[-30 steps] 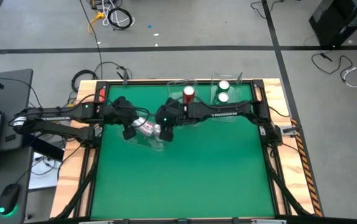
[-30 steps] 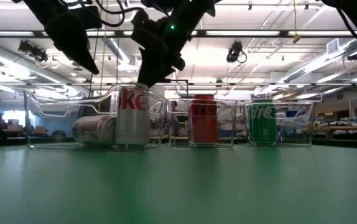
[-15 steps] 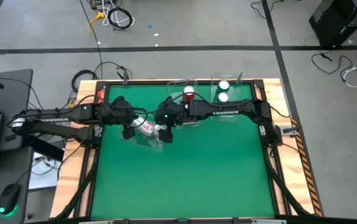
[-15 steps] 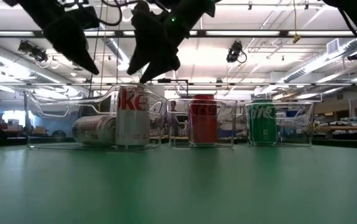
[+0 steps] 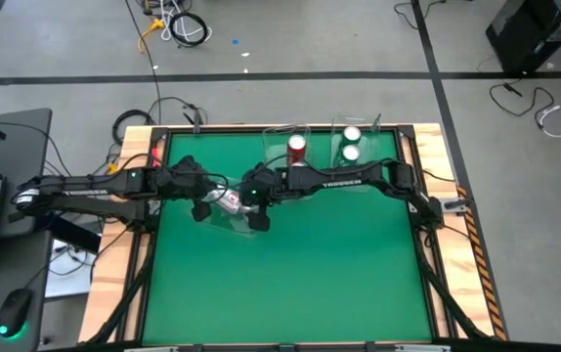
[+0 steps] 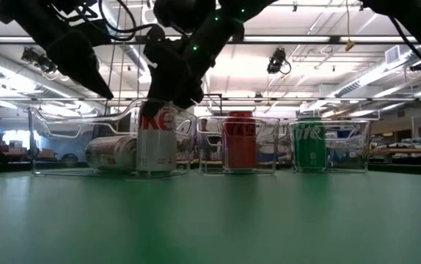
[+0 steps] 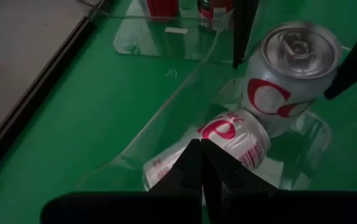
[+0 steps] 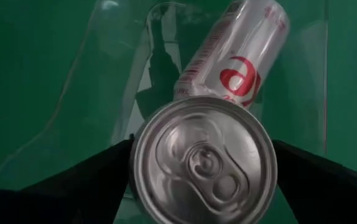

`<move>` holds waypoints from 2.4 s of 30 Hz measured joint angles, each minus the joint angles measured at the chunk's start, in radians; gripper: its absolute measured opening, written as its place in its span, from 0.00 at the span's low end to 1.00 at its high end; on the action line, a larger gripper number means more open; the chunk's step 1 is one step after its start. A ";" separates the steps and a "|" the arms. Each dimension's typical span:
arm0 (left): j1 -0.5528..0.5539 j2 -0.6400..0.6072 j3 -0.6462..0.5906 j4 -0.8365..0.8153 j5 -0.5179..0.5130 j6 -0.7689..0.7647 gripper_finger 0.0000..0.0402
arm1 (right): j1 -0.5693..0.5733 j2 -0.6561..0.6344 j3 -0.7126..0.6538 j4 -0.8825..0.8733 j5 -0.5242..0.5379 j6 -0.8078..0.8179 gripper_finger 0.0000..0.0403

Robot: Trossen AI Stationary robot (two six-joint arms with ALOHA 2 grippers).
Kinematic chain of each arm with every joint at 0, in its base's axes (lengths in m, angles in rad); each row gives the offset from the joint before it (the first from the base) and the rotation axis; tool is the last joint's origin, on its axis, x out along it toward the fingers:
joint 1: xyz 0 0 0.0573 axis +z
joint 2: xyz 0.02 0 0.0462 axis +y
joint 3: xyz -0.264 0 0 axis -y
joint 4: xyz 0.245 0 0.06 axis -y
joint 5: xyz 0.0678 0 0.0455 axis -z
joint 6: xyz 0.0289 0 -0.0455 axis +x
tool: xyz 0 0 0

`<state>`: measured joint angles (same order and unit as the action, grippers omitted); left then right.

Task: Sort soda cans
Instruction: Remove the right red-silver soda can from the left transparent bin

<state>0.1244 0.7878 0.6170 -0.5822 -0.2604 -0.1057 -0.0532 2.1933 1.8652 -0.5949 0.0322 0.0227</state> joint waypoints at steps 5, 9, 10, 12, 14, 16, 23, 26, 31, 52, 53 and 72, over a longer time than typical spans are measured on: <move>0.000 -0.001 0.000 0.013 0.001 0.001 0.00 | 0.004 0.020 0.002 0.011 -0.016 -0.003 0.83; 0.000 -0.002 0.000 0.018 0.002 0.002 0.00 | 0.003 0.026 0.003 0.007 -0.037 -0.002 0.77; 0.000 -0.002 0.000 0.018 0.002 0.002 0.00 | 0.003 0.026 0.004 0.007 -0.037 -0.002 0.77; 0.000 -0.009 0.000 0.017 0.001 0.003 0.00 | 0.003 0.017 0.003 0.006 -0.034 -0.002 0.77; 0.000 -0.018 0.000 0.017 -0.001 0.004 0.00 | 0.004 -0.001 -0.002 -0.008 -0.032 -0.001 0.77; 0.000 -0.032 0.000 0.017 -0.009 0.004 0.00 | 0.005 -0.025 -0.003 -0.015 -0.032 0.000 0.77; 0.000 -0.085 0.002 0.018 -0.018 0.001 0.00 | 0.005 -0.195 0.000 -0.002 0.029 0.001 0.77; 0.000 -0.090 0.002 0.018 -0.023 -0.001 0.00 | 0.013 -0.263 -0.001 -0.034 0.071 0.017 0.77; 0.000 -0.090 0.002 -0.004 -0.043 -0.007 0.00 | 0.058 -0.377 0.003 -0.243 0.177 0.085 0.77; 0.000 -0.020 0.002 -0.065 0.015 -0.057 0.00 | 0.198 -0.456 -0.624 0.072 0.136 0.405 0.77; 0.000 -0.003 0.002 -0.062 0.015 -0.057 0.00 | 0.202 -0.456 -0.625 0.086 0.141 0.405 0.77; 0.055 0.271 0.002 -0.045 -0.148 -0.058 0.00 | 0.267 -0.437 -0.562 0.013 0.215 0.421 0.94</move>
<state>0.1795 1.0586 0.6189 -0.6268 -0.4083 -0.1636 0.2140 1.7564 1.3030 -0.5816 0.2468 0.4441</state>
